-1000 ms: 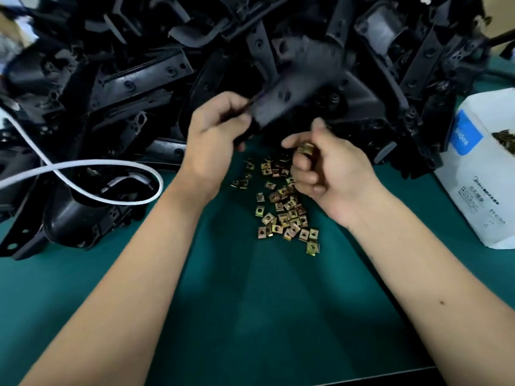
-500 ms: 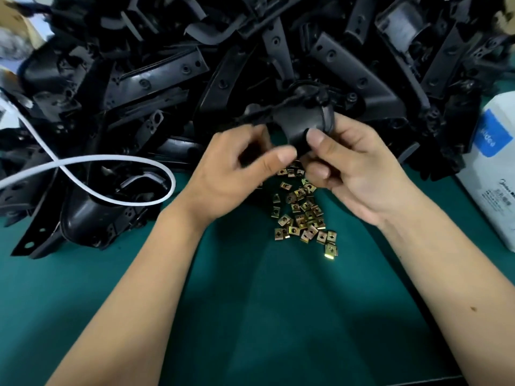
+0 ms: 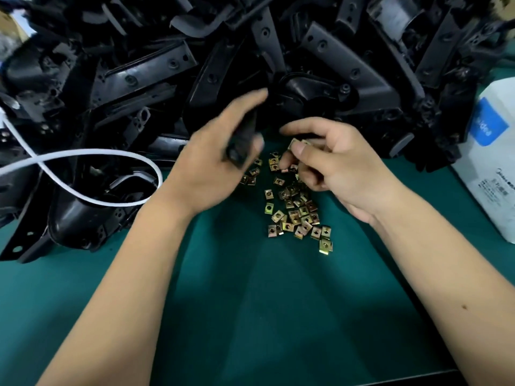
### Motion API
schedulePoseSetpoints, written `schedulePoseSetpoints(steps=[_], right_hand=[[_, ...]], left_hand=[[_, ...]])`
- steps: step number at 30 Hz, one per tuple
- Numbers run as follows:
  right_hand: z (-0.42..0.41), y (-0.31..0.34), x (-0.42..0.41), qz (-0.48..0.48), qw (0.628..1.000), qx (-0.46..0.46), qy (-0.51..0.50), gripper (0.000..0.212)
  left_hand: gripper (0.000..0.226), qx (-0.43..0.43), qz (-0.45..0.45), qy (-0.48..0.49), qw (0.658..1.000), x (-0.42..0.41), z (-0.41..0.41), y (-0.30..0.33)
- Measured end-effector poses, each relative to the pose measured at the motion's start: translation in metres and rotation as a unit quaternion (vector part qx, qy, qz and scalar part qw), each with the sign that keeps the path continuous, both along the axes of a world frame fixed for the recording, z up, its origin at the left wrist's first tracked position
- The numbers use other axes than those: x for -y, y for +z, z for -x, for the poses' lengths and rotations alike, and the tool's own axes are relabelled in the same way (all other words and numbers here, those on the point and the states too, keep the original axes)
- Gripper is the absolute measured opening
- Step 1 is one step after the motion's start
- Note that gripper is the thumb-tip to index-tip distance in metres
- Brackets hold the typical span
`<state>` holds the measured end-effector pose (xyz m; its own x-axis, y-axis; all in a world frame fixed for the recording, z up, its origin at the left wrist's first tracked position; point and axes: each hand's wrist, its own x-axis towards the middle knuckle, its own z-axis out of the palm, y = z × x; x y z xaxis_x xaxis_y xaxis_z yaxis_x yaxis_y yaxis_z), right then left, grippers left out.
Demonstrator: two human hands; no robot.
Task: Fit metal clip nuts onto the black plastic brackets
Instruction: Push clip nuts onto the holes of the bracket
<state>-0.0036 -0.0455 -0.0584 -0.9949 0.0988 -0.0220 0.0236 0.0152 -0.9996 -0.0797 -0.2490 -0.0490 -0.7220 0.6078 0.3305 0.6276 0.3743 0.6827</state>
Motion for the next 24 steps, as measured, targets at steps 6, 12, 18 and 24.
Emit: schedulePoseSetpoints(steps=[6,12,18,24], right_hand=[[-0.002,0.002,-0.001,-0.036,0.999,-0.012,0.004,0.012],[-0.003,0.001,0.005,-0.042,0.999,-0.013,-0.024,0.024],[-0.002,0.002,0.004,-0.019,0.999,0.026,-0.003,0.010],[-0.002,0.001,0.000,-0.045,0.999,0.013,-0.012,0.011]], left_hand=[[0.115,0.104,0.077,-0.014,0.991,0.005,-0.001,-0.003],[0.123,0.178,0.008,-0.066,0.982,0.009,-0.001,0.002],[0.106,0.054,0.004,-0.026,0.998,0.000,-0.006,0.000],[0.120,0.110,0.039,-0.060,0.991,0.003,-0.003,-0.006]])
